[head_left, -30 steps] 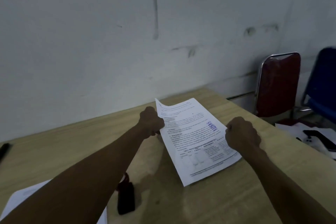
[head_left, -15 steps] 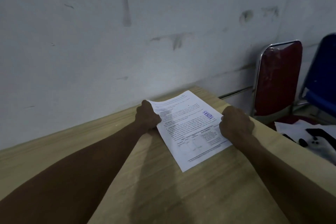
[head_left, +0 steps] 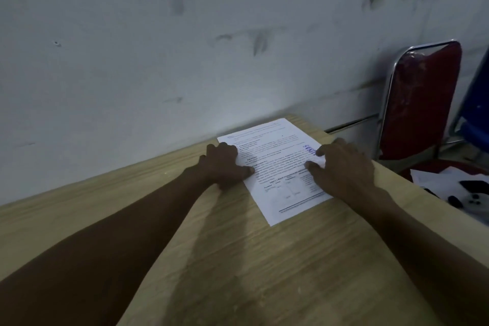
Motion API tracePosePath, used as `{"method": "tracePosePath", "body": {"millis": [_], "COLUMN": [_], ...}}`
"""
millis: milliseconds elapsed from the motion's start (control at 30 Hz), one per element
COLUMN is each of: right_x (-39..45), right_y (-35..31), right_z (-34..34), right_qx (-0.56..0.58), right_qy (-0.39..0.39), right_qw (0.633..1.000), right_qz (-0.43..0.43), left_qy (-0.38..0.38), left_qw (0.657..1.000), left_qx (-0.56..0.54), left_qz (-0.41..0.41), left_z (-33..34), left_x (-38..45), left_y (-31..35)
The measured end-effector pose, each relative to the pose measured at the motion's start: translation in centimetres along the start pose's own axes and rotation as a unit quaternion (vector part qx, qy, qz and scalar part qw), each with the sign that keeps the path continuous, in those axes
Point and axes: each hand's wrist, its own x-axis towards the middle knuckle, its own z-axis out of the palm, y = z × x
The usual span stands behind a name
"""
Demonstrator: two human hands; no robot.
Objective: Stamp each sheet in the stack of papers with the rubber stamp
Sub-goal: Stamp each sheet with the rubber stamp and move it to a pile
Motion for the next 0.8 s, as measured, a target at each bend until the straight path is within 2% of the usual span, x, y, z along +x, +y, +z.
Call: {"method": "tracePosePath", "body": {"millis": [167,800], "right_x": [-0.8,-0.9], "right_y": [-0.5,-0.2], "right_z": [0.3,1.0], "right_qx": [-0.023,0.003], "right_qy": [-0.045,-0.056], "right_qw": [0.999,0.998], "right_qz": [-0.01,0.001], "left_qy": [-0.012,-0.011], "left_qw": [1.0,1.0], "left_qx": [0.016,-0.008], "left_qz": [0.002,-0.007], "left_z": [0.3,0.7], "left_x": [0.3,0.4], "left_y": [0.9,1.1]}}
